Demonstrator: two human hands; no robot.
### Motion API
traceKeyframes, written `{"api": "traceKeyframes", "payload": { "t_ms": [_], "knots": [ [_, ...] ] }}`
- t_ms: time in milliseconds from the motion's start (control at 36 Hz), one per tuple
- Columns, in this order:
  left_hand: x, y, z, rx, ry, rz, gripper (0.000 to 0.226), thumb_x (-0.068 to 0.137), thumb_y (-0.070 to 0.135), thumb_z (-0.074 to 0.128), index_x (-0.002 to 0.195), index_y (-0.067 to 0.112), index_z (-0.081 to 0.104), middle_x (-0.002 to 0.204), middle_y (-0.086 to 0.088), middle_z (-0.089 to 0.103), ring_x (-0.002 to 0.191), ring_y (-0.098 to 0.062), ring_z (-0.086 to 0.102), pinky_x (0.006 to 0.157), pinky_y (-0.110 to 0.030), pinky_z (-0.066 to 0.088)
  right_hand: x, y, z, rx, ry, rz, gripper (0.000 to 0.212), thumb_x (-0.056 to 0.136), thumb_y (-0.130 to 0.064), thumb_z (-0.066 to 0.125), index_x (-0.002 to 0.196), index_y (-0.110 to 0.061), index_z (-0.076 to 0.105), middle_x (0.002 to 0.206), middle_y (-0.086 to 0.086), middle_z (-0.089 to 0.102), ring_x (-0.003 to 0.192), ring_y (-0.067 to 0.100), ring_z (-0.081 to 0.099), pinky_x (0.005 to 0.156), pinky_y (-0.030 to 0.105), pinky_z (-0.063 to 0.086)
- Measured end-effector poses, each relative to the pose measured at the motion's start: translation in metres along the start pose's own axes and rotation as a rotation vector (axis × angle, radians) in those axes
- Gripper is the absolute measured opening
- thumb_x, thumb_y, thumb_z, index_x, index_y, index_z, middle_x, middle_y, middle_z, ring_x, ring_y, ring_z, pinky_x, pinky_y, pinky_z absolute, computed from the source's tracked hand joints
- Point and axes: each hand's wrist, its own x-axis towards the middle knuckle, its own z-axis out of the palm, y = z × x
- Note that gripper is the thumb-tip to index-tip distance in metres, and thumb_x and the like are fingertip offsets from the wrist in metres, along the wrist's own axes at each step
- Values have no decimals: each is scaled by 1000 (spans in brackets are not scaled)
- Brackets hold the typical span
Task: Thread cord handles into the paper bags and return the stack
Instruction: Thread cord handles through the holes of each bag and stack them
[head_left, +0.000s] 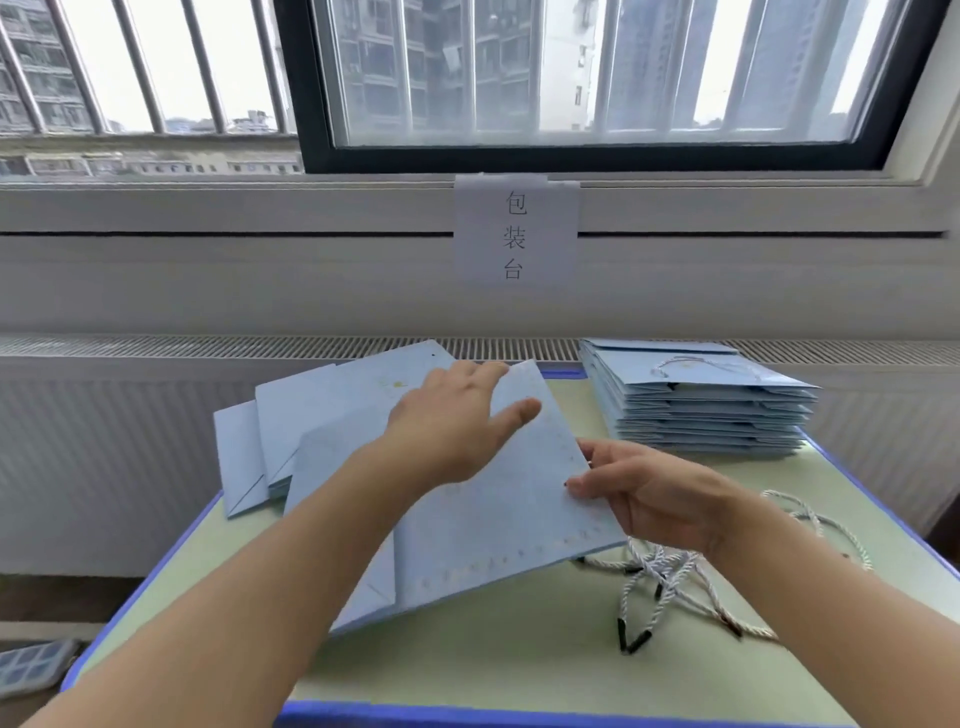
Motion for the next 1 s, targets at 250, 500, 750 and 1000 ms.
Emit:
{"api": "traceKeyframes", "payload": {
  "t_ms": [250,500,750,1000],
  "knots": [
    [23,12,44,-45,-136,-136,71,88,75,22,125,20,48,137,-7,49,125,-28,42,102,-45,34,-37,27,8,-110,-102,-15,54,82,-5,61,135,-12,50,137,20,52,123,36,50,98,43,45],
    [23,-2,81,-252,-55,-155,57,82,76,42,70,20,39,70,4,47,68,-17,47,61,-34,32,-41,29,12,-729,236,53,15,99,-20,49,97,-10,59,81,-3,65,61,19,61,52,19,44],
    [24,-7,88,-81,-31,-152,52,84,67,50,68,19,39,71,5,50,77,-21,51,66,-33,29,-39,5,-21,-1517,294,-48,29,89,-11,60,97,-37,71,92,-22,58,84,-4,52,80,20,44],
    [26,-21,102,-270,49,-117,41,64,59,41,75,21,50,71,6,53,76,-19,52,54,-29,27,-15,7,-7,-1585,270,-91,16,84,-47,62,87,-31,61,85,-18,54,84,0,46,81,25,41]
  ]
}}
